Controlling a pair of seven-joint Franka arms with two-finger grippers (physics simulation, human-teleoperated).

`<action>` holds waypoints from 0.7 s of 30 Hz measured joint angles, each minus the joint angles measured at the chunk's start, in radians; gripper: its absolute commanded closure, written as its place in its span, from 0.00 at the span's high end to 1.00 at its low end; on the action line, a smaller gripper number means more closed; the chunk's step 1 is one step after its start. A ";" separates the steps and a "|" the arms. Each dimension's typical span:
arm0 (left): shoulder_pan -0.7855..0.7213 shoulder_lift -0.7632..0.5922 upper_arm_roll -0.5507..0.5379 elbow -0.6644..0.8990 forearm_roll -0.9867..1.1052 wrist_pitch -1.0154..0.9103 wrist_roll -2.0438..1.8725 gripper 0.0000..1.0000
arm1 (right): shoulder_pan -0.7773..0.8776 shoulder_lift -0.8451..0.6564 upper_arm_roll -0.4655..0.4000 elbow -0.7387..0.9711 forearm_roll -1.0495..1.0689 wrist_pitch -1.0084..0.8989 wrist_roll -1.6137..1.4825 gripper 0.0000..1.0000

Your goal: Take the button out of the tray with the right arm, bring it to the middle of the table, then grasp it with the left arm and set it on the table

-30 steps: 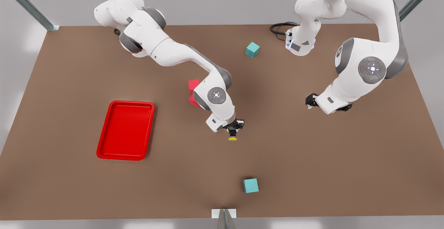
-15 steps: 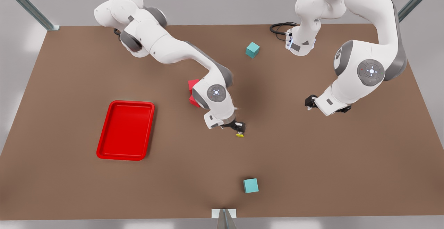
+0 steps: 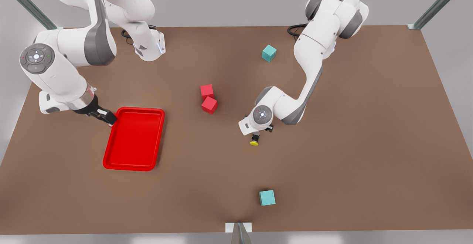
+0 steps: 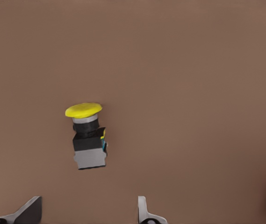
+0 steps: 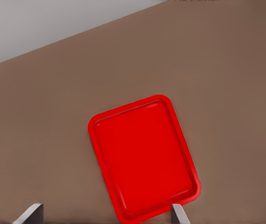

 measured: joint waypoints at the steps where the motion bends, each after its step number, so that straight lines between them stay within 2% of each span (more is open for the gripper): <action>1: 0.001 0.009 0.000 -0.012 0.000 0.052 -0.023 1.00 | -0.002 0.000 0.001 0.004 -0.006 -0.012 -0.030 1.00; 8: 0.000 0.027 -0.001 -0.085 0.048 0.294 -0.139 1.00 | 0.017 0.094 0.006 0.100 -0.021 -0.033 -0.202 1.00; 14: -0.002 -0.014 -0.002 -0.181 0.146 0.330 -0.179 1.00 | 0.031 0.101 0.009 0.106 -0.021 -0.015 -0.306 1.00; 21: 0.001 0.000 -0.012 -0.190 0.168 0.342 -0.213 1.00 | 0.039 0.101 0.009 0.106 -0.024 -0.008 -0.391 1.00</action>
